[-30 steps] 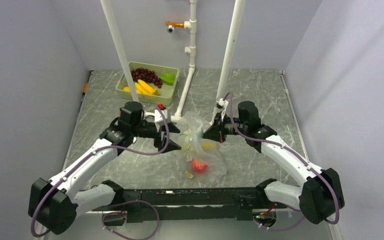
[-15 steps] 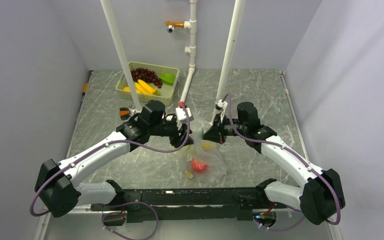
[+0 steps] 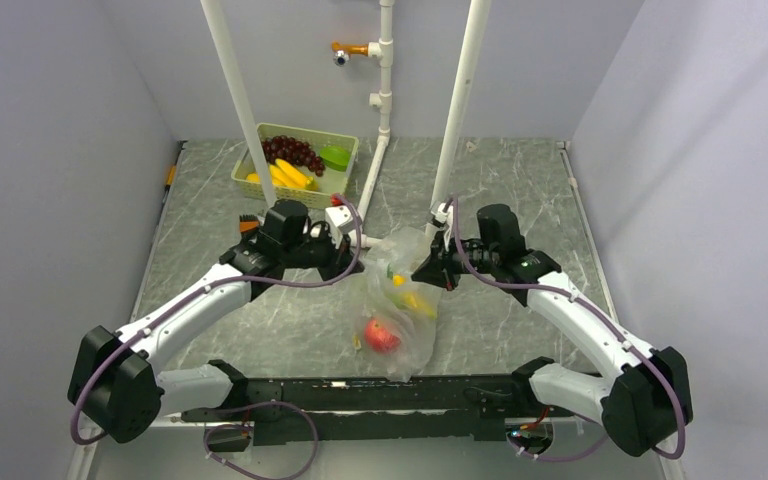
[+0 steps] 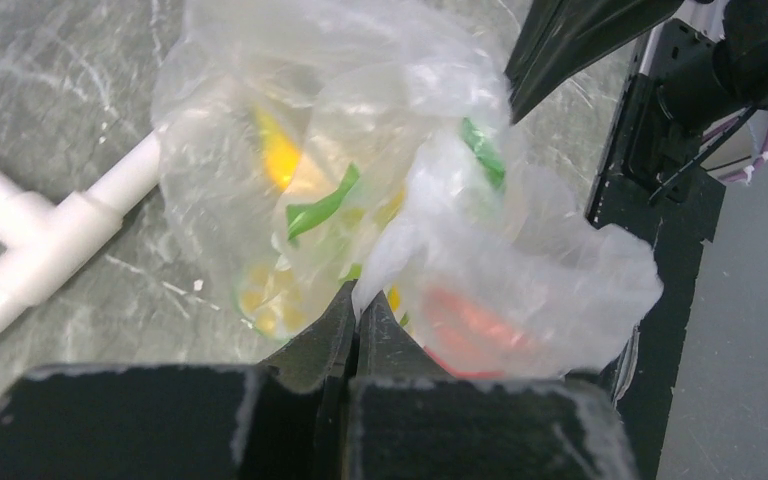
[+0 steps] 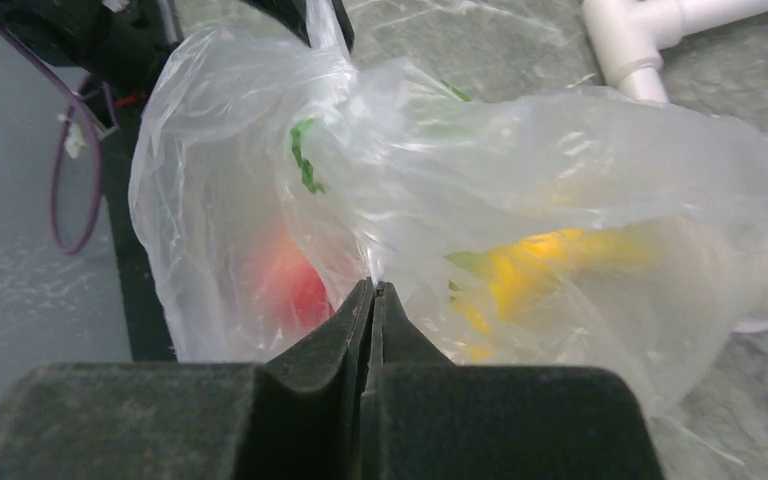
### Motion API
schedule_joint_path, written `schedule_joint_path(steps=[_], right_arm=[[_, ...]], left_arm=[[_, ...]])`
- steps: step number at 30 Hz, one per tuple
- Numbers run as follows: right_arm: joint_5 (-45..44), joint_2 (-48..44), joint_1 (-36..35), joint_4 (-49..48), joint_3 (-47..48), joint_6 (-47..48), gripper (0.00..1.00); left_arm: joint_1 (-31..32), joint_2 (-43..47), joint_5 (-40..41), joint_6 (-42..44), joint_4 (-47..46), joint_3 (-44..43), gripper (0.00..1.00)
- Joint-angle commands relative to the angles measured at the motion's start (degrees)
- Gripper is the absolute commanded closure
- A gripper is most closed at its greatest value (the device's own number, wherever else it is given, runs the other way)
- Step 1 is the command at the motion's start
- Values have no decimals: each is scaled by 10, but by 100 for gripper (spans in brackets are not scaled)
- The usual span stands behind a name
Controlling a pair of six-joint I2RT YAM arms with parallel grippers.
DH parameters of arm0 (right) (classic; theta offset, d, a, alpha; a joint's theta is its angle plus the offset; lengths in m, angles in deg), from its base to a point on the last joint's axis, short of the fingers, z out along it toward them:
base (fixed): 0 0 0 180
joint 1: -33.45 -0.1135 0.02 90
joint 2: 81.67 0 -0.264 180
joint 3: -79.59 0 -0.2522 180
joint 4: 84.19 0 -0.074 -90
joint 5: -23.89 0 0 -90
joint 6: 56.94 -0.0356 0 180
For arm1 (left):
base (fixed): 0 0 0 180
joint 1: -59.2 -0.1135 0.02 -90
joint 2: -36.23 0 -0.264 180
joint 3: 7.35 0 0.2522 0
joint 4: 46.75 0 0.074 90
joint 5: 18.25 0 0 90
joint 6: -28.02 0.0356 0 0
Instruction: Place the fake fruits into the plastic bag and tie a complex knot
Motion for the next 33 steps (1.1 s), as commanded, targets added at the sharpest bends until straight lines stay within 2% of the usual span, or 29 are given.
schedule_joint_path(steps=[1,11,15,18,20,22,25,30,33], right_arm=[[-35,-21,29,108,36,107,100],[-46,-45,118,281,60,286,100],[27,-24,133,292,116,239,100],[47,-19,133,257,148,169,100],[34,-11,136,302,163,195,100],[23,-9,143,345,162,245,100],[55,-18,136,319,152,225,100],[-10,7,20,200,152,103,79],[-27,18,-14,143,133,66,69]], left_arm=[[-44,25,33,-6,9,17,100],[-110,20,84,12,35,60,100],[-108,23,36,30,21,77,100],[-103,23,52,40,27,78,100],[-112,25,71,43,33,80,100],[-122,32,44,50,34,84,100],[-119,40,-12,38,12,92,100],[-91,39,-18,32,5,86,100],[-90,36,-19,31,9,83,100]])
